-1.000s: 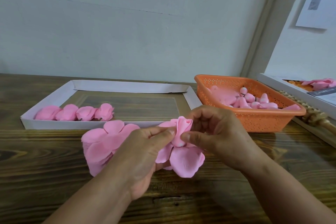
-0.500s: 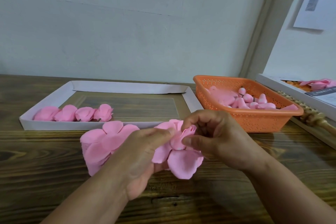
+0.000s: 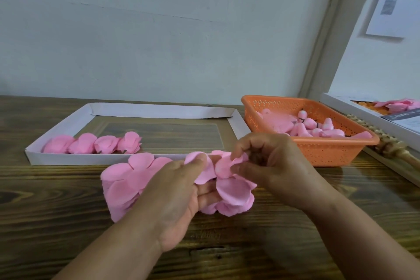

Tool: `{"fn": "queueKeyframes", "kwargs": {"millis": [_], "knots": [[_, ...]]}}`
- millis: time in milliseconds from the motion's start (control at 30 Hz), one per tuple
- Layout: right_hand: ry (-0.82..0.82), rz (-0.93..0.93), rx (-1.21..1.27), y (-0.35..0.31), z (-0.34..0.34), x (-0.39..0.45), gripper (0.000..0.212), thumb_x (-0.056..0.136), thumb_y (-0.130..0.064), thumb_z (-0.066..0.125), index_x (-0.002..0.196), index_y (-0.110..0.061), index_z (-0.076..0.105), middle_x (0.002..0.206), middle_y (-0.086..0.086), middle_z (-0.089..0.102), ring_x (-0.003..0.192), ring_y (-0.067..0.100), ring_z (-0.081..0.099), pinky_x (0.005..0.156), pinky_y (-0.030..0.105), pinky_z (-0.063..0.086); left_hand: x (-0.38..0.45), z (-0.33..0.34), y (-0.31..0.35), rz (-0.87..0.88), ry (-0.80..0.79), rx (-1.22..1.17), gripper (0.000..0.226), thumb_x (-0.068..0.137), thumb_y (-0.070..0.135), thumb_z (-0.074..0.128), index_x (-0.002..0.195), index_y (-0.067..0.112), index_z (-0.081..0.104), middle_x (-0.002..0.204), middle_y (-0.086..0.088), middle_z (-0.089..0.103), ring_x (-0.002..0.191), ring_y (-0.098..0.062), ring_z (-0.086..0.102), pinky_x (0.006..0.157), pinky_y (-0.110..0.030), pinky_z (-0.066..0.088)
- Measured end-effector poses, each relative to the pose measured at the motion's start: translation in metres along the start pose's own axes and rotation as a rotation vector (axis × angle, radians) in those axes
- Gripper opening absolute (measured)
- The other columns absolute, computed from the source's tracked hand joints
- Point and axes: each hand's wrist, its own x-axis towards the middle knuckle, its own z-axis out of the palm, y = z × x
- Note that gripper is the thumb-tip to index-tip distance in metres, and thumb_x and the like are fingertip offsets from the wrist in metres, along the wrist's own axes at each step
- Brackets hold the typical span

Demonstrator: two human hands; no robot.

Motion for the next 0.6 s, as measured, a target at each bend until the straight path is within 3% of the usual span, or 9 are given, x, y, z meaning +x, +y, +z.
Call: {"fn": "queueKeyframes", "kwargs": {"millis": [67, 133, 267, 333, 433, 600], "knots": [[-0.127, 0.009, -0.105, -0.006, -0.003, 0.0, 0.021, 0.08, 0.004, 0.067, 0.076, -0.017, 0.066, 0.057, -0.003, 0.054, 0.049, 0.003, 0.044, 0.046, 0.017, 0.036, -0.001, 0.0, 0.006, -0.054, -0.016, 0.095, 0.039, 0.103, 0.025, 0.035, 0.106, 0.003, 0.067, 0.098, -0.018, 0.073, 0.091, -0.035, 0.067, 0.085, -0.047, 0.043], [-0.233, 0.006, -0.217, -0.013, -0.006, 0.002, 0.023, 0.079, 0.004, 0.065, 0.077, -0.019, 0.066, 0.062, 0.0, 0.057, 0.051, 0.004, 0.045, 0.048, 0.016, 0.035, -0.003, 0.001, 0.012, -0.108, -0.042, 0.152, 0.038, 0.103, 0.025, 0.036, 0.106, 0.002, 0.065, 0.097, -0.017, 0.073, 0.096, -0.034, 0.069, 0.096, -0.048, 0.047], [-0.353, -0.026, -0.309, -0.024, -0.007, 0.007, 0.017, 0.078, 0.002, 0.063, 0.079, -0.014, 0.068, 0.063, -0.013, 0.056, 0.053, -0.001, 0.048, 0.05, 0.01, 0.034, -0.002, 0.004, 0.022, -0.13, -0.08, 0.285, 0.038, 0.102, 0.024, 0.038, 0.1, -0.003, 0.065, 0.096, -0.02, 0.073, 0.096, -0.035, 0.069, 0.092, -0.049, 0.053], [-0.358, -0.035, -0.294, -0.026, -0.004, 0.009, 0.014, 0.08, 0.0, 0.064, 0.081, -0.014, 0.068, 0.069, -0.005, 0.063, 0.054, 0.006, 0.049, 0.051, 0.015, 0.036, -0.001, 0.006, 0.024, -0.123, -0.098, 0.322, 0.042, 0.102, 0.03, 0.037, 0.1, 0.0, 0.066, 0.098, -0.02, 0.072, 0.097, -0.033, 0.069, 0.092, -0.051, 0.052], [-0.358, -0.051, -0.244, -0.026, 0.002, 0.012, 0.012, 0.083, -0.002, 0.063, 0.087, -0.013, 0.068, 0.075, 0.018, 0.062, 0.061, 0.027, 0.051, 0.055, 0.035, 0.041, 0.0, 0.007, 0.027, -0.151, -0.219, 0.23, 0.07, 0.088, 0.059, 0.028, 0.104, 0.004, 0.068, 0.104, -0.015, 0.072, 0.102, -0.022, 0.068, 0.092, -0.035, 0.054], [-0.329, -0.04, -0.19, -0.023, 0.007, 0.01, 0.012, 0.084, -0.001, 0.062, 0.087, -0.011, 0.066, 0.077, 0.021, 0.063, 0.067, 0.034, 0.056, 0.061, 0.042, 0.047, 0.002, 0.003, 0.028, -0.205, -0.347, 0.205, 0.087, 0.083, 0.072, 0.016, 0.108, 0.005, 0.066, 0.11, -0.017, 0.07, 0.109, -0.024, 0.065, 0.101, -0.039, 0.047]]}}
